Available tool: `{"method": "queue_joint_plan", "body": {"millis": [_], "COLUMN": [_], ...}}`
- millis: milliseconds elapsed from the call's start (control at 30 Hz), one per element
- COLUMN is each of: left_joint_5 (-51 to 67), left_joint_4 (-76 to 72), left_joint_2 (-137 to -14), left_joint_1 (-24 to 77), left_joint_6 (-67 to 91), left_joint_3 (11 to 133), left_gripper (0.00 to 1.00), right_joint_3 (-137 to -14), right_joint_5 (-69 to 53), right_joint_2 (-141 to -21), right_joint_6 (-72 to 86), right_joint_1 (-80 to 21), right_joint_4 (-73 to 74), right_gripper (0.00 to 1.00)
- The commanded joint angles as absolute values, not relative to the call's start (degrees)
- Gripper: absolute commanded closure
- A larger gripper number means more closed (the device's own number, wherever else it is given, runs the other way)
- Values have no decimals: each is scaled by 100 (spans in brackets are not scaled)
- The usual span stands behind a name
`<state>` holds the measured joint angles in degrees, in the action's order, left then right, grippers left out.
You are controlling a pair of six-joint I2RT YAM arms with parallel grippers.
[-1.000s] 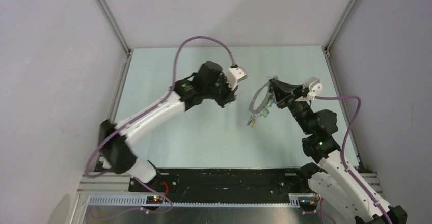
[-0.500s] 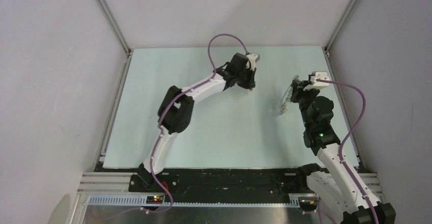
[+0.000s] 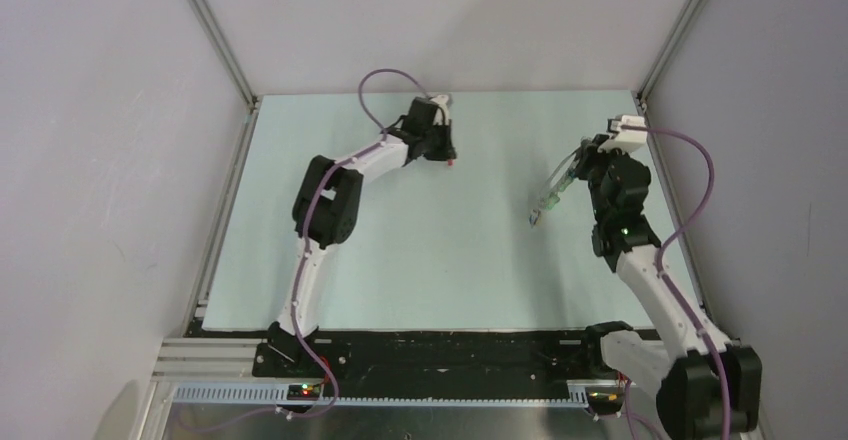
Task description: Remove the keys from the keyring
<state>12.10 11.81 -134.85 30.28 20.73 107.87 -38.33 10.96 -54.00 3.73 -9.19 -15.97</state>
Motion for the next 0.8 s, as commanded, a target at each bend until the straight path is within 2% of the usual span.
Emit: {"method": "queue_joint_plan", "body": {"millis": [0,200,333,400,433,467,500,567,633,667,700,733,767], "left_joint_5": [1082,1128,1220,1269,1267,1233,1205,1072,794,594,353,229,-11], "left_joint_4": [913,-20,-132,-132,-132,-147,-153,-179,-188,-186,-185,-185,-189], "left_joint_2": [-12616,-11583,-11498,-11583,-11630,-11633,-11596,-11419,-11102,-10831,-10693,-10386,-10247], "left_joint_1": [2658,2088,1974,1969,1974,1970,1969,1970,1971,1970,1984,1994,2032], "left_joint_6": [2129,2201,2086,2138,2185,2204,2221,2156,2033,1939,1905,1836,1806], "left_joint_3": [10091,8018,7794,7881,7905,7935,7940,7884,7750,7611,7442,7355,7172], "left_gripper": [96,94,91,82,63,49,21,3,1,0,0,0,0], "right_joint_3": [-4522,-5491,-6144,-6596,-6717,-6911,-6989,-7112,-7134,-7143,-7144,-7145,-7145], "right_joint_5": [1096,1046,960,923,954,995,1117,1247,1265,1222,1165,1122,1154], "right_joint_2": [-6244,-7624,-8457,-8849,-9057,-9151,-9315,-9528,-9694,-9782,-9826,-9901,-9921], "right_joint_6": [591,398,418,393,362,361,391,502,772,1032,1153,1361,1458], "right_joint_1": [-675,-601,-489,-458,-444,-446,-421,-360,-221,-117,-85,84,134], "right_joint_4": [-2752,-3665,-4160,-4244,-4186,-4158,-4136,-4179,-4165,-4063,-3996,-3811,-3694], "right_gripper": [100,100,100,100,100,100,100,95,78,57,47,27,12]}}
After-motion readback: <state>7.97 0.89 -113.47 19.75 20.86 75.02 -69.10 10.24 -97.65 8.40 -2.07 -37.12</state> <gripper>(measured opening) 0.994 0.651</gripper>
